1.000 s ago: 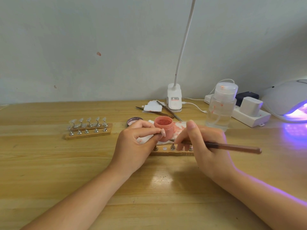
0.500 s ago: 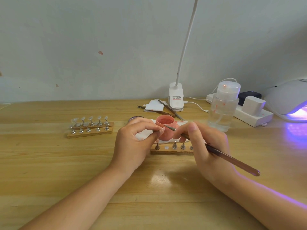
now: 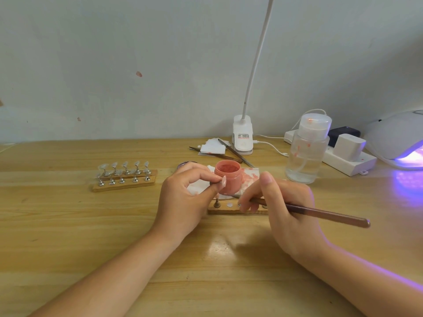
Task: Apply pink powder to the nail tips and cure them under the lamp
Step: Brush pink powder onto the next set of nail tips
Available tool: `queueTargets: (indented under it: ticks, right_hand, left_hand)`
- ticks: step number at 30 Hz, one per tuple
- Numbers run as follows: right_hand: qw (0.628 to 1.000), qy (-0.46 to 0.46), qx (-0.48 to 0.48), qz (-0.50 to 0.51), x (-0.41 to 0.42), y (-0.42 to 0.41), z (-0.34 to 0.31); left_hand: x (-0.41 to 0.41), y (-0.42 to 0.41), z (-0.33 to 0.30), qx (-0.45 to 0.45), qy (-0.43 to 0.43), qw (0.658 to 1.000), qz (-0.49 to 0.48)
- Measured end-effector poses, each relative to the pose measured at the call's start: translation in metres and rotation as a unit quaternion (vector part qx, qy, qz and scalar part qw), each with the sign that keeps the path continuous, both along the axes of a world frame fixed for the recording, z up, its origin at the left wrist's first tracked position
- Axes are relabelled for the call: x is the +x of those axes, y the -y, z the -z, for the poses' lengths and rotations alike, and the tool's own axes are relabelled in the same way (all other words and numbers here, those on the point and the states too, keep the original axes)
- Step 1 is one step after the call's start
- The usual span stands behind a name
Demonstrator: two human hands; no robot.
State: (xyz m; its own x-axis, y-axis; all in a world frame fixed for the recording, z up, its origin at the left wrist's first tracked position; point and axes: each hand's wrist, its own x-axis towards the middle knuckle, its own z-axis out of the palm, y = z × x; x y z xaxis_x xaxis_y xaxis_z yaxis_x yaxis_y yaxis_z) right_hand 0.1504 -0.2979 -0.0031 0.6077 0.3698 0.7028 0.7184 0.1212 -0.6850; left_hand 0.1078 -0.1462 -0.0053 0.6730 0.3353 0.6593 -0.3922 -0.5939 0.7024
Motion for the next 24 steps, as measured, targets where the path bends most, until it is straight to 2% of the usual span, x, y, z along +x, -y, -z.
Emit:
queueTargets:
  ticks: [3, 8, 12, 15, 18, 21, 24]
  right_hand:
    - [0.999, 0.031, -0.011, 0.029, 0.0006, -0.0015, -0.0021]
    - [1.0, 0.003, -0.011, 0.005, 0.0004, 0.0004, 0.0005]
    - [0.998, 0.042, -0.02, 0.04, -0.0001, -0.0002, -0.0032]
    - [0.999, 0.02, -0.037, 0.024, -0.0007, -0.0009, -0.0017]
    - [1.0, 0.008, -0.01, 0.004, -0.0024, 0.0022, -0.0025]
    - [0.998, 0.044, -0.006, 0.048, -0.0014, 0.0019, -0.0072]
    - [0.997, 0.025, 0.009, 0.078, 0.0028, 0.0, -0.0074]
  left_hand:
    - [-0.0006, -0.0007, 0.0003, 0.002, -0.002, 1.0, 0.004]
    - [0.0003, -0.0001, -0.0001, 0.003, -0.003, 1.0, 0.001]
    - [0.0003, -0.0002, -0.001, 0.005, -0.002, 1.0, 0.004]
    - [0.0002, -0.0005, -0.0005, 0.001, -0.007, 1.0, 0.003]
    - [0.0, -0.0005, -0.0004, -0.013, -0.015, 1.0, 0.005]
    - [-0.0005, -0.0002, -0.0017, -0.013, -0.016, 1.0, 0.022]
    - [-0.0019, 0.0008, -0.0033, -0.003, -0.012, 0.999, 0.036]
